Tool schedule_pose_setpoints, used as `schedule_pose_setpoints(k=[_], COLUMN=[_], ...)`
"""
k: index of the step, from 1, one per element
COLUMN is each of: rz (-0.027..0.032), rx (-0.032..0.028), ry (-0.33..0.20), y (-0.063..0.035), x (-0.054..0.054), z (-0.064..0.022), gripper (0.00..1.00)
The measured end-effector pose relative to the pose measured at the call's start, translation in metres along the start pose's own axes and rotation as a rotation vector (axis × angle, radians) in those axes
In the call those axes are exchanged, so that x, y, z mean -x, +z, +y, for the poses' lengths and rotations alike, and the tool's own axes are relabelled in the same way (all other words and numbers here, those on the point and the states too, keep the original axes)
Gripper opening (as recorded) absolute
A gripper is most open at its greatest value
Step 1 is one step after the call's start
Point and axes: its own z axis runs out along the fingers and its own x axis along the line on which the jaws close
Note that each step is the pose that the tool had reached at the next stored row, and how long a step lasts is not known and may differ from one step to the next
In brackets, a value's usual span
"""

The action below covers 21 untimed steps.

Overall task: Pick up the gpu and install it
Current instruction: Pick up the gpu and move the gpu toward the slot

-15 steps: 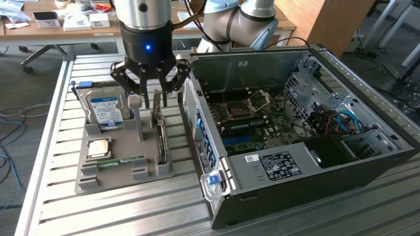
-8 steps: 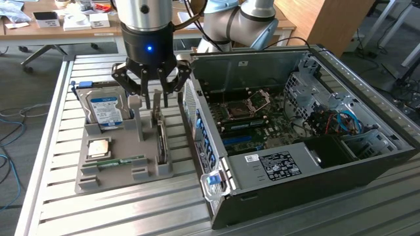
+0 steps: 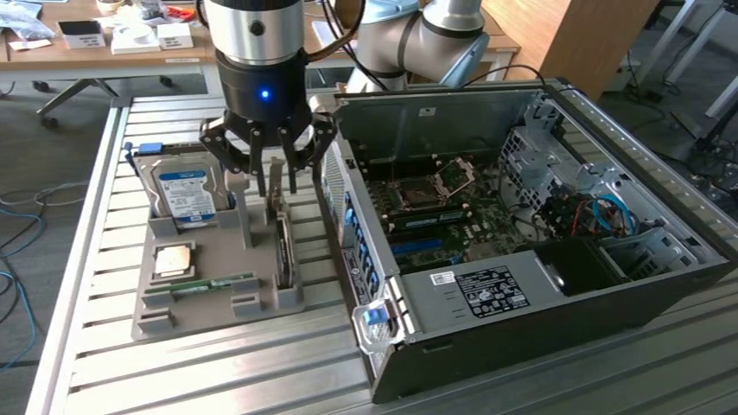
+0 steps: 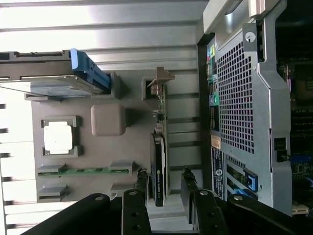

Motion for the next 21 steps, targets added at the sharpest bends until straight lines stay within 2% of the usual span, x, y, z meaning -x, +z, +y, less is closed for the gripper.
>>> schedule_pose_setpoints(k=[21], rz=[0.0001], rx=[-0.0001], ry=[0.0], y=[0.0302], x=[-0.001], z=[-0.0014], gripper=[0.42])
